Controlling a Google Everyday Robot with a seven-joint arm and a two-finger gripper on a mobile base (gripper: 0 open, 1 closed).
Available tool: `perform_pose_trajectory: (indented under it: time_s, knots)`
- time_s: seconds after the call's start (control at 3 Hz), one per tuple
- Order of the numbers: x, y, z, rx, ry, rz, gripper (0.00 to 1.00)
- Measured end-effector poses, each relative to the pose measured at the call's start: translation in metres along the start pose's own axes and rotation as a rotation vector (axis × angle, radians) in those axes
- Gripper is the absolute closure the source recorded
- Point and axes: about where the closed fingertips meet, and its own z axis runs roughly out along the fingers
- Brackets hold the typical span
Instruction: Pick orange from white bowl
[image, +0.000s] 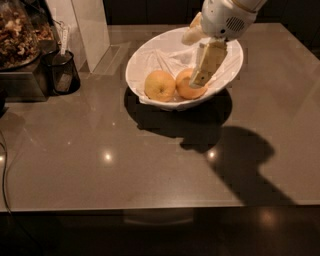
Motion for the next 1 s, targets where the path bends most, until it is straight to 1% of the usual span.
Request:
perform_pose_trajectory:
  time_s: [0.33,0.67,1.0]
  knots:
    - [-0.007,-0.026,0.019,-0.022,-0.004,-0.041,0.22]
    - [-0.003,-0.042,0.035,-0.042,0.013,-0.055,0.19]
    - [0.009,-0.049,0.053,-0.072,0.041,-0.048,0.19]
